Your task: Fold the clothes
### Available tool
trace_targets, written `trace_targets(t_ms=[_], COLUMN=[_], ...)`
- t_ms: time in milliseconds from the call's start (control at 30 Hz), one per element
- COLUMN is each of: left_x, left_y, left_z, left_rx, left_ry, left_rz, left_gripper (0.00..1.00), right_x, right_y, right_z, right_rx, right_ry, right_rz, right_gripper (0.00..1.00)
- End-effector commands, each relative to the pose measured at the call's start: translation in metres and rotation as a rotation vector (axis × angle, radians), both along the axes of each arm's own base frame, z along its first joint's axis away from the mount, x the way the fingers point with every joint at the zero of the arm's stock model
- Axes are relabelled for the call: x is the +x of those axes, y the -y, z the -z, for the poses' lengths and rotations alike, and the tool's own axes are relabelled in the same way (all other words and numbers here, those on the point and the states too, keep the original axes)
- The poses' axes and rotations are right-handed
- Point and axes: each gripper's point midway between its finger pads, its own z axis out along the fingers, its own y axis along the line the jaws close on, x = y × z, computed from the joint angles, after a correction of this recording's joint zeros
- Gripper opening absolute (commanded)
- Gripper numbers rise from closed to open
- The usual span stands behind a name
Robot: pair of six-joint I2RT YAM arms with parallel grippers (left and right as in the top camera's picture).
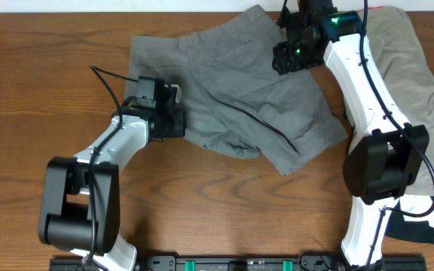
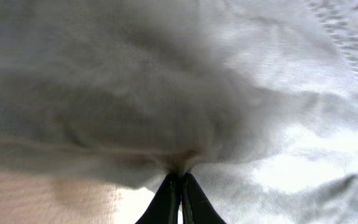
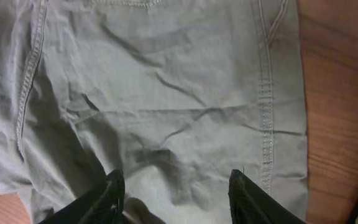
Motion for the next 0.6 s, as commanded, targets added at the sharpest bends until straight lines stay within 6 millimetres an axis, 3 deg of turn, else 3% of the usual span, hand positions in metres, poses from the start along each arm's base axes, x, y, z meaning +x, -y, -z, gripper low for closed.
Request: trace_targets(t_ms=[0, 133, 400, 567], left_x=[0.011, 0.009, 0.002, 0.004], left_y=[0.003, 0.002, 0.001, 0.0], left_z=[-0.051, -0.09, -0.136, -0.146], left_rx=[-0.027, -0.051, -0.081, -0.089], left_ry=[0.12, 0.198, 0.289, 0.309], left_rz=[-0.002, -0.025, -0.046, -0.054], left_gripper=[0.06, 0.06, 0.06, 0.06], right_x=[-0.003, -0.005, -0.024, -0.057], right_y=[-0.002, -0.002, -0.006, -0.028], right_z=[0.004, 0.004, 0.009, 0.01], right_rx=[-0.002, -0.003, 0.011, 0.083], right_ry=[-0.012, -0.02, -0.1, -0.199], right_rz=[-0.013, -0.014, -0.045, -0.183], right_gripper=[0.52, 0.49, 0.46, 0.45])
